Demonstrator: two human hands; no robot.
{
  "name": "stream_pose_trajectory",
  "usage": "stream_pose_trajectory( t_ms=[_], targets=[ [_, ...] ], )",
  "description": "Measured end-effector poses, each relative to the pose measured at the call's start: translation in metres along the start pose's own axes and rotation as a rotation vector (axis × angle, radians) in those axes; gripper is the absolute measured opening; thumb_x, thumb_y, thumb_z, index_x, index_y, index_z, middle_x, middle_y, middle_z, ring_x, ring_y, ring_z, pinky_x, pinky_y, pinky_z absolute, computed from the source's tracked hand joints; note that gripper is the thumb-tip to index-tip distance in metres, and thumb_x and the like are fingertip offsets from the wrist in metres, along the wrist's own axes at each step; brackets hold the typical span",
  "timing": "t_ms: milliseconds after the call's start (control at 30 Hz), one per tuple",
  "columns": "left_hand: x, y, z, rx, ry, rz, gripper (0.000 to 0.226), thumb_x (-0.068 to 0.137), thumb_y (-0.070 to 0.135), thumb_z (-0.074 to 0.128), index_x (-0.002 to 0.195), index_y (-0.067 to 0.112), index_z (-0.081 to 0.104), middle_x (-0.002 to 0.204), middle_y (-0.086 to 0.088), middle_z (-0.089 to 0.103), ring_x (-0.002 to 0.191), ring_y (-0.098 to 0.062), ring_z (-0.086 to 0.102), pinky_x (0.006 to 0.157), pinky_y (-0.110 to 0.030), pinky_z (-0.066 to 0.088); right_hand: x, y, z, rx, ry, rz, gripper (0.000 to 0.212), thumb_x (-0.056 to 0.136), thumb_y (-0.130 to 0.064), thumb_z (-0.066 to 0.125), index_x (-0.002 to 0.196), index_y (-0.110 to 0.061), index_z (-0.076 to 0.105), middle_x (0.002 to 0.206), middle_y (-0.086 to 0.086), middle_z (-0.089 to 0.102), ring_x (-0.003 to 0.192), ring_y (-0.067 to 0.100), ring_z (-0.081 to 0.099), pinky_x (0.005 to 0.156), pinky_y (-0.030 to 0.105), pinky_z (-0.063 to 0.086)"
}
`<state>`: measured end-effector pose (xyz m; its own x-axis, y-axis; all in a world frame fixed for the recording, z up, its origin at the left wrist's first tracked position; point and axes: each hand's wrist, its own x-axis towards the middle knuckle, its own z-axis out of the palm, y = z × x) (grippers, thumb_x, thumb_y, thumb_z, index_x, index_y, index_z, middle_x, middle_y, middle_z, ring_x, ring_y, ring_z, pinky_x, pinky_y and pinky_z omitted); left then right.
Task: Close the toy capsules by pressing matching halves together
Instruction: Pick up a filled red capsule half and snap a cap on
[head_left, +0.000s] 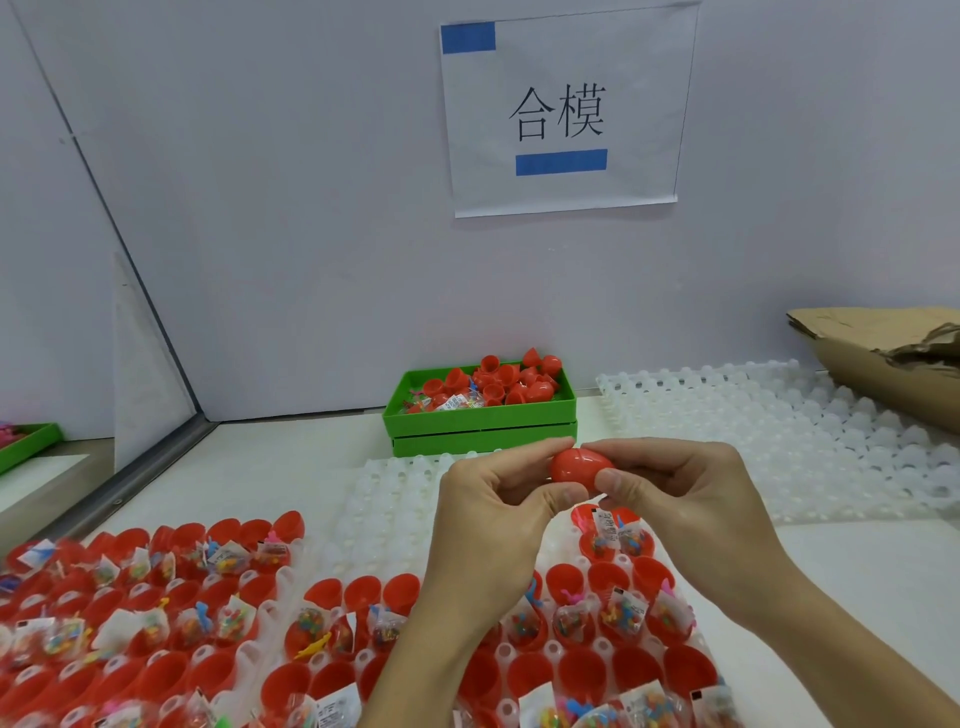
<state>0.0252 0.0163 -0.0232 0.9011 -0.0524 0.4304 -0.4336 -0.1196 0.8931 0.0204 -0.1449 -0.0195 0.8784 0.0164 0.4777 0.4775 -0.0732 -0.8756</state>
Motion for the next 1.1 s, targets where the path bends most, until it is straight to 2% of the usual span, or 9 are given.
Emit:
stream_pose_trajectory(
  t_ms=[133, 267, 333, 500, 600, 767, 900, 1000, 1100],
  targets=[
    [0.000, -0.001, 0.001, 0.011, 0.018, -0.006, 0.036, 0.078, 0.005, 0.078, 0.103, 0.029, 0.074, 0.093, 0.013, 0.077, 0.089, -0.004, 0.073, 0.078, -0.017, 0.057, -0.001, -0.001, 0.000, 0.009, -0.001, -0.005, 0.022, 0.069, -0.024, 0.071, 0.089, -0.030, 0.074, 0.083, -0.008, 0.077, 0.078, 0.013, 0.074, 0.068, 0.018, 0.058],
    [0.000, -0.001, 0.002, 0.010, 0.030, -0.001, 0.035, 0.075, -0.001, 0.079, 0.103, 0.020, 0.076, 0.091, 0.009, 0.077, 0.087, -0.005, 0.073, 0.077, -0.016, 0.056, -0.001, 0.003, 0.001, -0.028, 0.017, 0.003, 0.031, 0.078, -0.001, 0.073, 0.085, -0.031, 0.075, 0.080, -0.008, 0.077, 0.074, 0.012, 0.074, 0.067, 0.018, 0.058],
    [0.000, -0.001, 0.003, 0.025, 0.043, 0.004, 0.036, 0.075, -0.002, 0.079, 0.102, 0.020, 0.077, 0.091, 0.010, 0.077, 0.087, -0.003, 0.072, 0.077, -0.014, 0.055, -0.001, 0.004, 0.003, -0.045, 0.032, 0.021, 0.032, 0.080, 0.003, 0.072, 0.086, -0.029, 0.076, 0.081, -0.006, 0.077, 0.074, 0.014, 0.074, 0.068, 0.021, 0.059],
    [-0.003, -0.005, 0.006, 0.164, 0.043, 0.019, 0.037, 0.080, -0.007, 0.072, 0.107, 0.019, 0.076, 0.081, 0.027, 0.072, 0.087, 0.008, 0.068, 0.076, -0.007, 0.051, -0.001, 0.003, 0.005, -0.014, 0.030, 0.032, 0.032, 0.079, 0.011, 0.071, 0.083, -0.020, 0.076, 0.076, -0.004, 0.077, 0.069, 0.012, 0.074, 0.063, 0.015, 0.055],
    [-0.005, -0.008, 0.006, 0.271, 0.040, 0.054, 0.040, 0.084, -0.010, 0.065, 0.113, 0.016, 0.073, 0.077, 0.029, 0.068, 0.082, 0.008, 0.069, 0.078, -0.007, 0.051, -0.002, 0.003, 0.006, -0.015, 0.013, 0.030, 0.035, 0.079, 0.014, 0.069, 0.082, -0.020, 0.076, 0.072, -0.004, 0.076, 0.066, 0.009, 0.072, 0.061, 0.013, 0.054],
    [-0.007, -0.008, 0.010, 0.328, 0.035, 0.091, 0.040, 0.086, -0.013, 0.059, 0.115, 0.011, 0.071, 0.086, 0.016, 0.072, 0.072, 0.006, 0.070, 0.069, -0.004, 0.050, -0.003, 0.006, 0.007, -0.077, -0.027, 0.000, 0.042, 0.081, 0.019, 0.063, 0.087, -0.020, 0.078, 0.073, -0.003, 0.076, 0.069, 0.009, 0.071, 0.064, 0.014, 0.054],
    [-0.007, -0.007, 0.010, 0.372, 0.015, 0.167, 0.039, 0.086, -0.015, 0.058, 0.110, 0.011, 0.075, 0.083, -0.004, 0.077, 0.070, 0.011, 0.068, 0.067, -0.004, 0.050, -0.003, 0.008, 0.008, -0.099, -0.020, -0.007, 0.047, 0.081, 0.019, 0.062, 0.087, -0.025, 0.078, 0.078, -0.005, 0.077, 0.075, 0.010, 0.073, 0.068, 0.015, 0.056],
    [-0.007, -0.007, 0.008, 0.414, -0.002, 0.203, 0.036, 0.084, -0.015, 0.061, 0.106, 0.009, 0.076, 0.081, -0.007, 0.077, 0.070, 0.014, 0.065, 0.065, -0.003, 0.050, -0.004, 0.009, 0.008, -0.084, -0.028, 0.038, 0.046, 0.083, 0.019, 0.061, 0.089, -0.024, 0.077, 0.080, -0.010, 0.077, 0.077, 0.008, 0.074, 0.068, 0.013, 0.056],
    [-0.007, -0.007, 0.008, 0.478, -0.021, 0.260, 0.029, 0.084, -0.009, 0.066, 0.104, 0.009, 0.076, 0.083, -0.005, 0.077, 0.077, 0.008, 0.065, 0.067, -0.004, 0.049, -0.003, 0.009, 0.006, -0.075, -0.054, 0.083, 0.043, 0.083, 0.020, 0.060, 0.091, -0.019, 0.077, 0.079, -0.010, 0.077, 0.075, 0.009, 0.075, 0.066, 0.014, 0.056]
  ],
)
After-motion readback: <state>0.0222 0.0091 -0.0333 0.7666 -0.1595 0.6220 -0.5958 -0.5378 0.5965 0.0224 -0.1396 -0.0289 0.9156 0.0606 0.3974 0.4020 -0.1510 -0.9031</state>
